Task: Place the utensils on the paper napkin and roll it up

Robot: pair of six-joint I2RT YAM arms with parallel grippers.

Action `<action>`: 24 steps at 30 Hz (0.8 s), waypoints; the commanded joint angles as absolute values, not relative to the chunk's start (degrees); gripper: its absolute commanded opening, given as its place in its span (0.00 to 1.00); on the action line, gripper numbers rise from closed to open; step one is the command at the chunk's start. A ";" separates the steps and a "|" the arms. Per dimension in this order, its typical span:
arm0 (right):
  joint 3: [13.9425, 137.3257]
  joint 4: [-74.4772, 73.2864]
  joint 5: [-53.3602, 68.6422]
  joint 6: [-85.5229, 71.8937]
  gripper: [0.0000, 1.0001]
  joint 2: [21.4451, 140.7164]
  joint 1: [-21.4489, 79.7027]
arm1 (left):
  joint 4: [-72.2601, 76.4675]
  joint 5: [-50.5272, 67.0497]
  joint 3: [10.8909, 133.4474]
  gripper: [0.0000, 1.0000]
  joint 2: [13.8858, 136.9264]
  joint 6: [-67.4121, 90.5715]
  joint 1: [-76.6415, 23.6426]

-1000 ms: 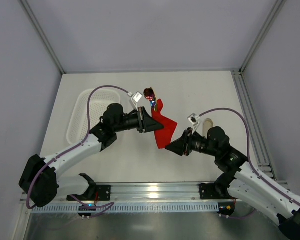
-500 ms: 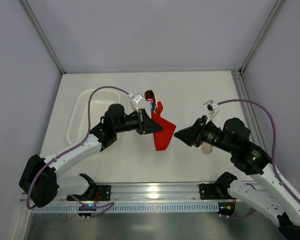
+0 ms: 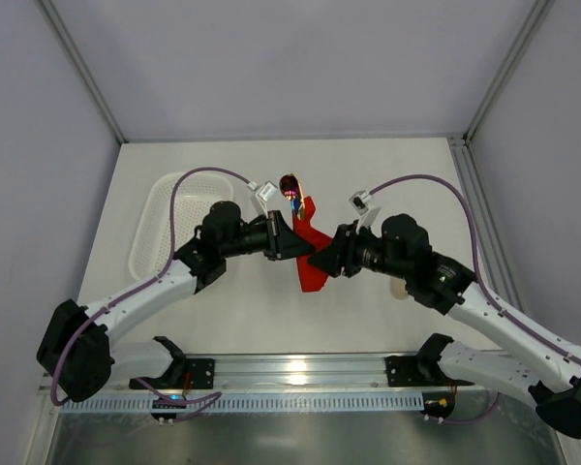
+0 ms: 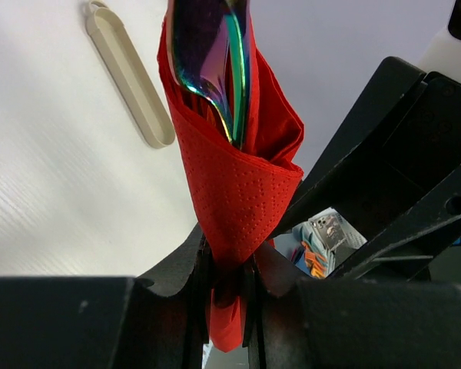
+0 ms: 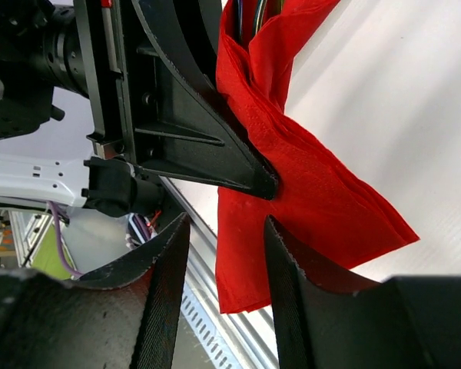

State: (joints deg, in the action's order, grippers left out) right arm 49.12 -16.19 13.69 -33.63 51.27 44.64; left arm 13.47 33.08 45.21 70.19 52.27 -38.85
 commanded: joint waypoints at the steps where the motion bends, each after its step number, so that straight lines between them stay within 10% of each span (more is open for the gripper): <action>1: 49.83 -13.53 8.97 -31.03 0.46 52.38 46.75 | 19.16 34.63 46.85 0.00 67.68 53.35 -38.50; 24: 48.69 -12.31 4.92 -26.89 0.53 52.65 48.87 | 20.21 37.35 48.08 0.00 68.29 53.79 -38.50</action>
